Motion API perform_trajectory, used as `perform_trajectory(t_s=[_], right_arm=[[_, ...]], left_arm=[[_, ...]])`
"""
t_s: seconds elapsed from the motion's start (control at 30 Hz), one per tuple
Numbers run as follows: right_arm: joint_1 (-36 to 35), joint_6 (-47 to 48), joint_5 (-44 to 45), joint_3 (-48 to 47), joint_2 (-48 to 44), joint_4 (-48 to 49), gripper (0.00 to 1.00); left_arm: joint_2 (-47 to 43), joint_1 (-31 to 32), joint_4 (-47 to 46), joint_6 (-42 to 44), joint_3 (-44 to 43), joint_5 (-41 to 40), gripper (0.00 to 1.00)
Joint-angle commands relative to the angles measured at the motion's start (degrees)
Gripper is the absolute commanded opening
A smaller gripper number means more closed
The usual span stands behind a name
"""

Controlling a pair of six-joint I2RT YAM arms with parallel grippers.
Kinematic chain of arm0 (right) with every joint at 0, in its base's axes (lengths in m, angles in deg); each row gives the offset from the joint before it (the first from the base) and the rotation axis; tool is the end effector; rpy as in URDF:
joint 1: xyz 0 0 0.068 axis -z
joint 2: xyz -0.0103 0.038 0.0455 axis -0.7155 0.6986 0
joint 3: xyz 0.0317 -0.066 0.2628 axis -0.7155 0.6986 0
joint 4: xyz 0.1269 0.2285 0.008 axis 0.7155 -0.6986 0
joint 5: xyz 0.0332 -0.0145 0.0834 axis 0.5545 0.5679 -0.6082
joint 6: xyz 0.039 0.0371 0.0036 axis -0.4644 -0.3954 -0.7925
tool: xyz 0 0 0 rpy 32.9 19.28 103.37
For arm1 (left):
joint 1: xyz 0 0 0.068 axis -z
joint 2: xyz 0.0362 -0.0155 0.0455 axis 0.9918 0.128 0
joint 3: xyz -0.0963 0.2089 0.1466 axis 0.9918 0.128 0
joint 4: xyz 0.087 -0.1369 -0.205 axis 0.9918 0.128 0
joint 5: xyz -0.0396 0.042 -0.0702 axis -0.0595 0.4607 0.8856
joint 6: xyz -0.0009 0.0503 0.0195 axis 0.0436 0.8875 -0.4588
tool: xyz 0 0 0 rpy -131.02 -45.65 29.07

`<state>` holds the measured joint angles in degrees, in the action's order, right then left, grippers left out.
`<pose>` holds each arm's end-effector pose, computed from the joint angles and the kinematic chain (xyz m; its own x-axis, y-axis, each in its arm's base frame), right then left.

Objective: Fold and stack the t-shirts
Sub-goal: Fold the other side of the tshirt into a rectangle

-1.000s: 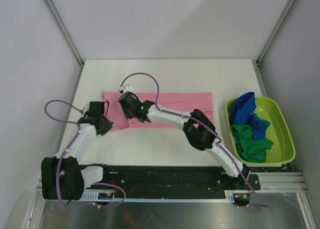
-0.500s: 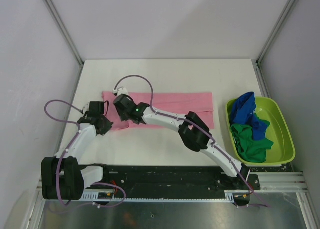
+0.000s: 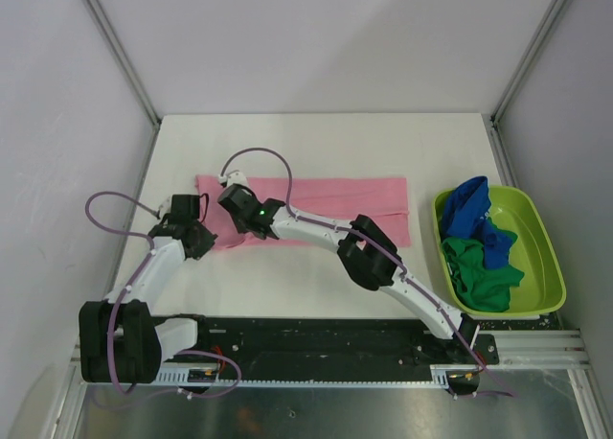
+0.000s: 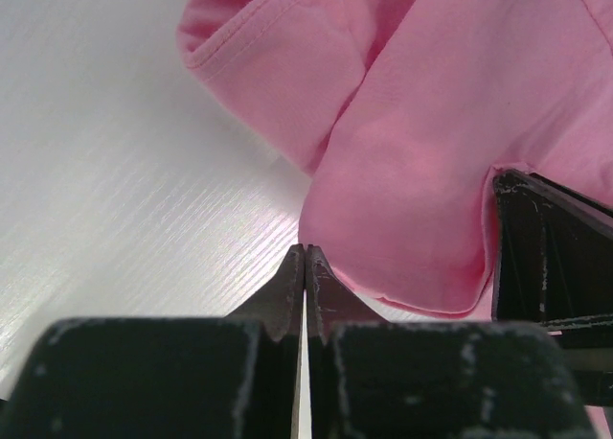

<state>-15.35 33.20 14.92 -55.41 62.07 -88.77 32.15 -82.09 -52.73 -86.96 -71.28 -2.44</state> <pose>0.2861 0.4941 0.1641 -0.5547 -0.3363 -0.7611 -0.5665 0.8226 0.0493 0.2092 0.0050 0.1933 -0.5425 -0.6979 -0.4675 -0.6858 0.6894 -0.2333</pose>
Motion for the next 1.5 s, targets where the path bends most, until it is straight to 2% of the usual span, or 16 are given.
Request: perform_trajectory(t_s=[0.0, 0.1, 0.2, 0.57, 0.83, 1.2, 1.4, 1.47], right_arm=[[0.1, -0.1, 2.7, -1.8, -1.2, -0.8, 0.17], [0.2, -0.5, 3.4, -0.2, -2.6, -0.8, 0.08], [0.4, -1.3, 4.5, 2.6, -5.0, -0.4, 0.04], [1.0, -7.6, 5.8, 20.2, -18.1, 4.4, 0.02], [1.0, -13.0, 5.4, 25.3, -21.3, 3.6, 0.00], [2.4, -18.0, 6.3, 26.2, -21.4, 4.3, 0.02], [4.6, -20.1, 6.4, 24.1, -20.1, 5.3, 0.10], [5.5, -20.6, 6.0, 22.9, -19.4, 5.2, 0.15]], left_arm=[[-0.3, -0.4, 0.1, 1.0, -1.9, -1.5, 0.00], [-0.5, -0.4, 0.1, 1.1, -2.0, -1.6, 0.00], [-0.6, -0.4, 0.0, 1.2, -2.1, -1.8, 0.00], [-2.2, -0.4, 0.2, 3.4, -3.7, -4.2, 0.00], [-1.4, -0.4, 0.1, 6.1, -7.0, -5.1, 0.00], [10.7, 0.0, -2.1, 11.2, -16.8, -3.5, 0.00], [19.3, 0.1, -3.4, 12.2, -23.4, -3.9, 0.00], [22.4, 0.2, -3.7, 12.5, -25.8, -3.8, 0.00]])
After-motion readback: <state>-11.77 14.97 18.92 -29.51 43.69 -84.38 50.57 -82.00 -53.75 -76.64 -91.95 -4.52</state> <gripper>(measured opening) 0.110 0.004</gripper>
